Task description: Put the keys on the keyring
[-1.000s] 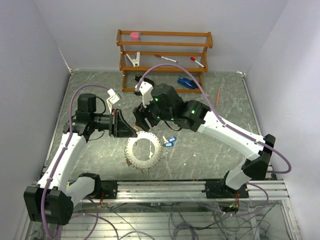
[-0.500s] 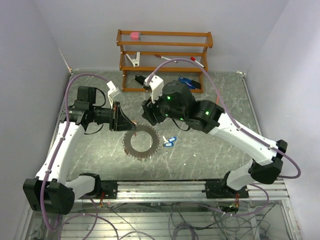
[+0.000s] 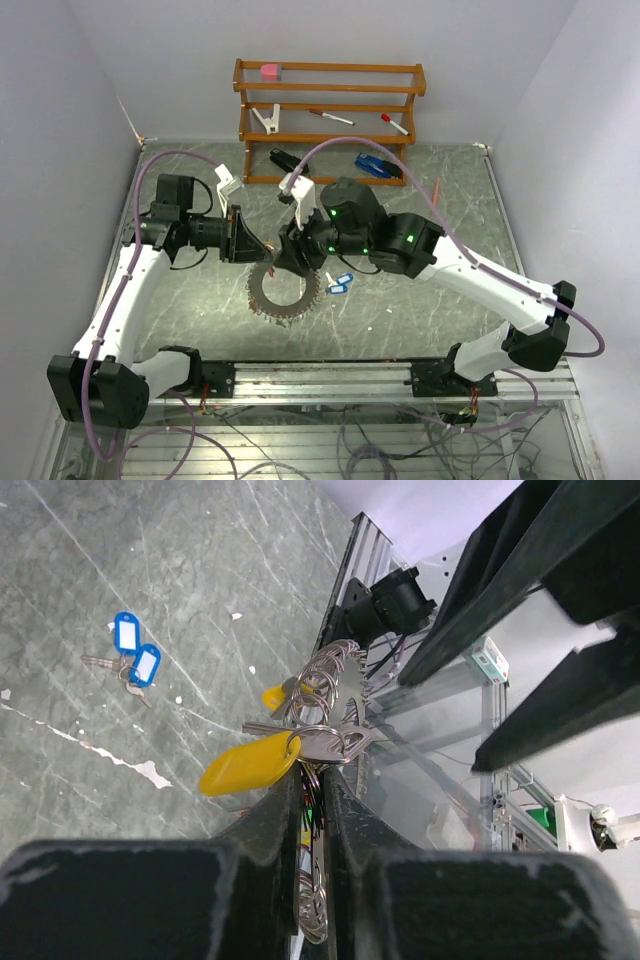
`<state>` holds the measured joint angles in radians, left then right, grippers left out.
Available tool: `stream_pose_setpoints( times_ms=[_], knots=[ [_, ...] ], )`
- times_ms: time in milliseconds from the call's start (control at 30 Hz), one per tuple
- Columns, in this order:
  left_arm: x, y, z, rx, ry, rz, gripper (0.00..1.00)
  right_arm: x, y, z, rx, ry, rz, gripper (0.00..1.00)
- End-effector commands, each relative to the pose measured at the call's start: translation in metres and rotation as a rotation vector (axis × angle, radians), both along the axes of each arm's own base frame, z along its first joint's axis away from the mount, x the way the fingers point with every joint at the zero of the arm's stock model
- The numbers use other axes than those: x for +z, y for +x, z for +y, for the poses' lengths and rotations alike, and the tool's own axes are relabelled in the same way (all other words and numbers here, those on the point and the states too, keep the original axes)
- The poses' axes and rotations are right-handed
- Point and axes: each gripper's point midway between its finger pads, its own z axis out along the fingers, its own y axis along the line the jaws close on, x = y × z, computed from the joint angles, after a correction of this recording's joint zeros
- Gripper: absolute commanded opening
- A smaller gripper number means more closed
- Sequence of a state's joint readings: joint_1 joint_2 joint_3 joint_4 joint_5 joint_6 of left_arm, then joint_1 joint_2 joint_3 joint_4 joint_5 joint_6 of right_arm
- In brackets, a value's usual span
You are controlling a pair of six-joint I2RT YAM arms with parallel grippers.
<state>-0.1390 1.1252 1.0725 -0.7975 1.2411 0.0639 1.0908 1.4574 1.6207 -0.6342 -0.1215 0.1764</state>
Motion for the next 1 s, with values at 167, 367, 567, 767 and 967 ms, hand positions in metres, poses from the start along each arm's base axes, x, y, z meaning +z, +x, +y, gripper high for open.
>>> stream_pose_setpoints(
  times_ms=[167,367,567,767,967],
  knots=[
    [0.014,-0.006,-0.004,-0.039,-0.063,0.003,0.07,-0.016,-0.025,0.011,0.105,0.043,0.076,0.5],
    [0.015,-0.006,-0.003,-0.032,-0.048,-0.02,0.07,-0.021,-0.016,0.012,0.083,0.038,0.036,0.51],
    [0.014,-0.008,-0.002,-0.023,-0.038,-0.032,0.07,-0.015,-0.01,0.013,0.079,0.058,-0.013,0.52],
    [0.015,-0.008,-0.002,-0.02,-0.036,-0.037,0.07,-0.013,-0.004,0.019,0.074,0.051,-0.038,0.54],
    [0.015,-0.011,-0.001,-0.015,-0.035,-0.049,0.07,-0.011,0.004,0.02,0.055,0.048,-0.071,0.55]
  ],
)
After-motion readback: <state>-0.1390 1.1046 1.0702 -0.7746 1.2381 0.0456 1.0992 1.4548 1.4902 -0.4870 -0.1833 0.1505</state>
